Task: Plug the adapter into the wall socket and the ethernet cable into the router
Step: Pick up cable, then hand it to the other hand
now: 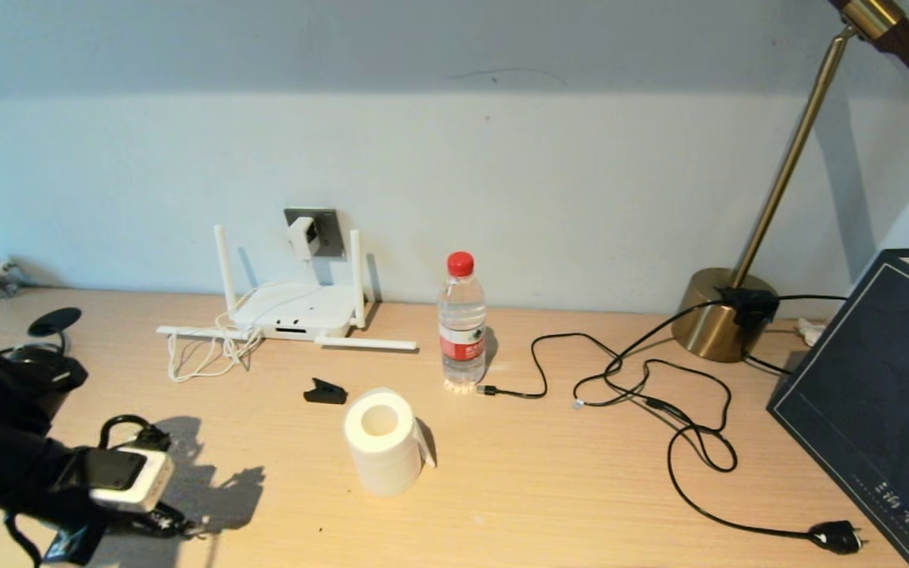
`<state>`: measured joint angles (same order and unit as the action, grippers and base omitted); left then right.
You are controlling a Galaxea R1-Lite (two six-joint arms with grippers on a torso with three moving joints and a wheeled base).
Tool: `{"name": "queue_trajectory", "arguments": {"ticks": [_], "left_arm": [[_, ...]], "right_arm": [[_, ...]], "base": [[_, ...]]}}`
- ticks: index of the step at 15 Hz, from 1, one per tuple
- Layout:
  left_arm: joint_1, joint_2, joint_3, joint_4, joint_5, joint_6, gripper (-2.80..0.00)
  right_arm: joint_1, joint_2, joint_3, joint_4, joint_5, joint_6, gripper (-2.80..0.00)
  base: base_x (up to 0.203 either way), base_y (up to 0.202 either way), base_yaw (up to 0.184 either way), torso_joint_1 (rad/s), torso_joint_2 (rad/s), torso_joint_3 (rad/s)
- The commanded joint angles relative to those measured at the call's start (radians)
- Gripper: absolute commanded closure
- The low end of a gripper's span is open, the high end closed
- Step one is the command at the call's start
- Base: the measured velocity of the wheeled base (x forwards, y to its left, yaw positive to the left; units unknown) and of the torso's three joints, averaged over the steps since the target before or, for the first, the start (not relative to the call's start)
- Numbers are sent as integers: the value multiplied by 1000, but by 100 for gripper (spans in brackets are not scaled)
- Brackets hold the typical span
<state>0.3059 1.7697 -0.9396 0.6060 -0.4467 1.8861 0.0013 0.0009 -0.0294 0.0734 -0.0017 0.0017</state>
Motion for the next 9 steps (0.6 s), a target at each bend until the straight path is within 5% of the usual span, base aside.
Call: {"name": "queue_trajectory", "arguments": {"ticks": [1, 5, 7, 9], "left_arm": [[-16, -138, 8, 6, -66, -57, 0], [-112, -292, 32, -31, -151, -343, 0], [-144, -282, 39, -154, -154, -384, 0], [-212, -271, 68, -296, -161, -531, 0]], "right_arm": [[0, 1, 0, 0, 0, 0, 0], [0, 1, 0, 0, 0, 0, 0], [0, 1, 0, 0, 0, 0, 0], [0, 1, -1, 0, 0, 0, 0]], "base": [[0, 0, 0, 0, 0, 0], [0, 0, 0, 0, 0, 0], [0, 0, 0, 0, 0, 0], [0, 0, 0, 0, 0, 0]]}}
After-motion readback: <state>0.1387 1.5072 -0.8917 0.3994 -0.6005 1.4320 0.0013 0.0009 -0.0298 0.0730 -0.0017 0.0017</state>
